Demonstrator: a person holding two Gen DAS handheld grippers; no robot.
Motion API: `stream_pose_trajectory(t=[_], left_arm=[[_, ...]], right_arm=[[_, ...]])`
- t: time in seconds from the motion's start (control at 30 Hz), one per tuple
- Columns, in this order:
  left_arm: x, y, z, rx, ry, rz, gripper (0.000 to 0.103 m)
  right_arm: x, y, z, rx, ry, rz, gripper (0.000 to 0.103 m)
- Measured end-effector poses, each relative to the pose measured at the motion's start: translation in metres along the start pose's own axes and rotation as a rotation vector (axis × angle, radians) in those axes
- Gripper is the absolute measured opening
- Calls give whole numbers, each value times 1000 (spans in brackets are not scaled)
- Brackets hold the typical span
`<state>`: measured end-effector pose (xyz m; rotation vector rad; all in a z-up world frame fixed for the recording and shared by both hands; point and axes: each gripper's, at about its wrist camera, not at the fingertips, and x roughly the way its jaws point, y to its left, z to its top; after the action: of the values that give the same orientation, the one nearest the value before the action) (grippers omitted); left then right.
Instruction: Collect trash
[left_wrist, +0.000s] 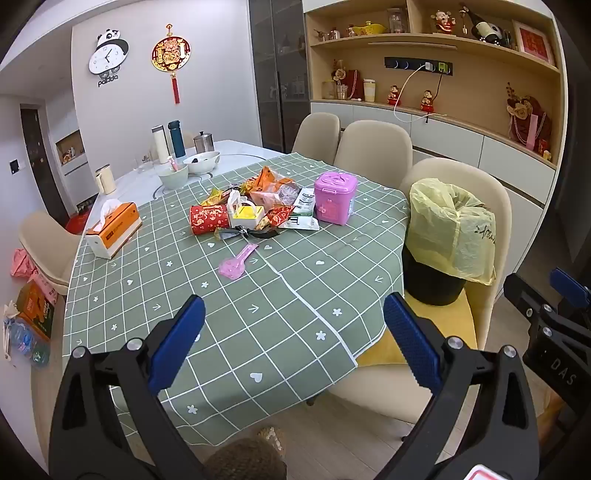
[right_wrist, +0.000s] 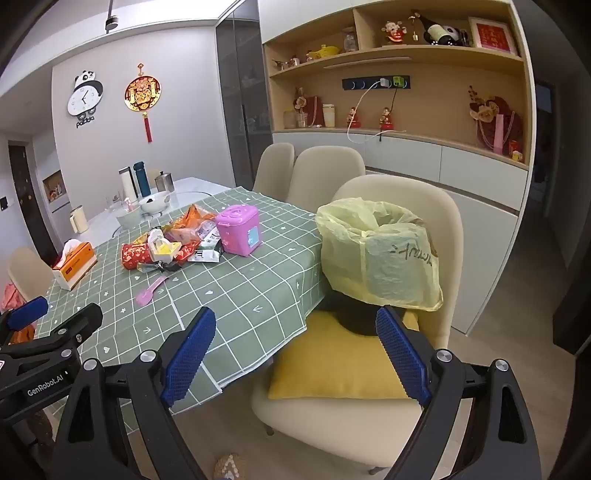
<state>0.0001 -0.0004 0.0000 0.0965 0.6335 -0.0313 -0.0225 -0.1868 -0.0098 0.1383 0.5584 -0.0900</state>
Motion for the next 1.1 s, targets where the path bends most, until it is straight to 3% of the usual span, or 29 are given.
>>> stream_pose_trajectory(t=[1.1], left_arm=[[0, -1, 0, -3, 2, -10, 93]], right_arm=[[0, -5, -1, 3, 4, -6, 85]])
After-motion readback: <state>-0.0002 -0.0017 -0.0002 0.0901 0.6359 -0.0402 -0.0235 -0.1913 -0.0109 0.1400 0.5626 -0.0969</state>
